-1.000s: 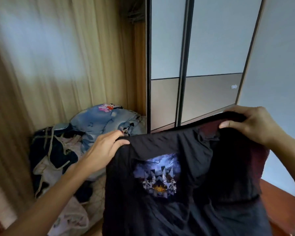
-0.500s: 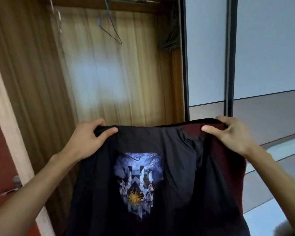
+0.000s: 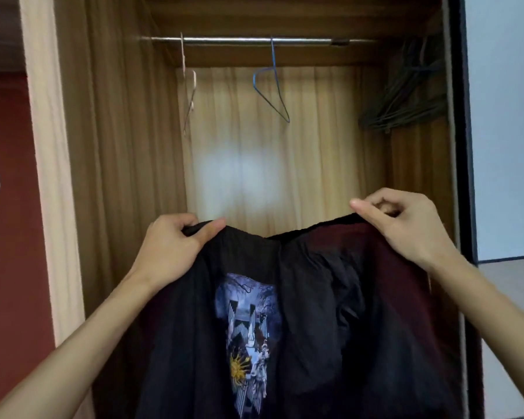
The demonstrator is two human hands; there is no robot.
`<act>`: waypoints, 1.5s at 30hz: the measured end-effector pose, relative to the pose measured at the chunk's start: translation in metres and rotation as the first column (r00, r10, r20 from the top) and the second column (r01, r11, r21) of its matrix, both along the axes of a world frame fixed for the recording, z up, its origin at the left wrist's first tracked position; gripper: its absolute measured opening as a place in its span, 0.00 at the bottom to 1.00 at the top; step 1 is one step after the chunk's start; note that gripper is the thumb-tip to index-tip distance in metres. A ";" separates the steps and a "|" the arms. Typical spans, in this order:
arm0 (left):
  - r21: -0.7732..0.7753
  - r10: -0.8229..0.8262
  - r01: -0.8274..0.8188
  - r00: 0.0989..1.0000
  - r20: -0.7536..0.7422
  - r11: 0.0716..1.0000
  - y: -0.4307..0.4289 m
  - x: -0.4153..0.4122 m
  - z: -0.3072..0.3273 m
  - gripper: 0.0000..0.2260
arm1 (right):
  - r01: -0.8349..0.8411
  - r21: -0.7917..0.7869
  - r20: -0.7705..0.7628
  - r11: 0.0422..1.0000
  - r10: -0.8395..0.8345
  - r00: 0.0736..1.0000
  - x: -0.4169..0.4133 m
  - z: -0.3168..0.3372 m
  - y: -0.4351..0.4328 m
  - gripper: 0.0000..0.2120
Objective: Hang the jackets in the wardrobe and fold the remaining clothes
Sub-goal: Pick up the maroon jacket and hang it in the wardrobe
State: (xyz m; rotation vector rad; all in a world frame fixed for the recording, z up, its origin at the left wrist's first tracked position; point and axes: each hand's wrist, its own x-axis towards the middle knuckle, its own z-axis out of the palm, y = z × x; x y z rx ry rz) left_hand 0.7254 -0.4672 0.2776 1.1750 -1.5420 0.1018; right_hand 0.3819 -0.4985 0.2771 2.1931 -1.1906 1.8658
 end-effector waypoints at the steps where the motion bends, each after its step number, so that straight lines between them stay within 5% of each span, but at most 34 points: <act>1: 0.001 -0.007 0.007 1.000 -0.024 1.000 -0.005 0.001 0.005 0.27 | -0.023 -0.017 0.006 1.000 0.023 1.000 0.013 0.009 -0.009 0.16; 8: -0.047 -0.106 0.097 0.948 -0.301 0.994 -0.045 0.006 0.047 0.31 | 0.064 -0.039 -0.119 0.997 -0.068 0.991 0.076 0.057 -0.086 0.33; 12: -0.094 -0.143 0.115 0.910 -0.389 0.989 -0.059 0.007 0.077 0.30 | 0.049 0.033 -0.224 0.998 -0.041 0.974 0.082 0.079 -0.132 0.31; 19: -0.006 -0.017 0.016 0.951 -0.308 1.000 -0.092 -0.031 0.092 0.27 | -0.266 -0.183 -0.187 0.947 0.232 0.955 0.139 0.147 -0.139 0.25; 22: 0.033 0.070 -0.063 0.947 -0.313 0.997 -0.095 -0.032 0.094 0.26 | -0.475 -0.112 -0.089 0.873 0.468 0.879 0.169 0.172 -0.134 0.30; 28: 0.069 0.214 -0.203 0.927 -0.308 0.977 -0.070 -0.020 0.095 0.32 | -0.643 0.087 0.044 0.761 0.642 0.766 0.219 0.220 -0.129 0.37; 31: 0.073 0.252 -0.242 0.919 -0.303 0.968 -0.052 -0.020 0.093 0.31 | -0.728 0.148 0.213 0.669 0.698 0.684 0.238 0.242 -0.124 0.28; 36: 0.067 0.339 -0.334 0.893 -0.296 0.940 -0.028 -0.019 0.088 0.25 | -0.743 0.207 0.230 0.637 0.706 0.670 0.264 0.259 -0.132 0.09; 39: 0.081 0.371 -0.364 0.874 -0.315 0.928 -0.017 -0.016 0.084 0.27 | -0.825 0.276 0.322 0.493 0.761 0.563 0.272 0.262 -0.141 0.15; 43: 0.097 0.405 -0.395 0.857 -0.320 0.914 -0.012 -0.014 0.071 0.23 | -0.963 0.215 0.434 0.161 0.868 0.242 0.268 0.249 -0.152 0.06; 45: 0.100 0.412 -0.402 0.855 -0.315 0.910 -0.013 -0.013 0.064 0.23 | -0.979 0.173 0.474 0.111 0.862 0.181 0.267 0.240 -0.157 0.10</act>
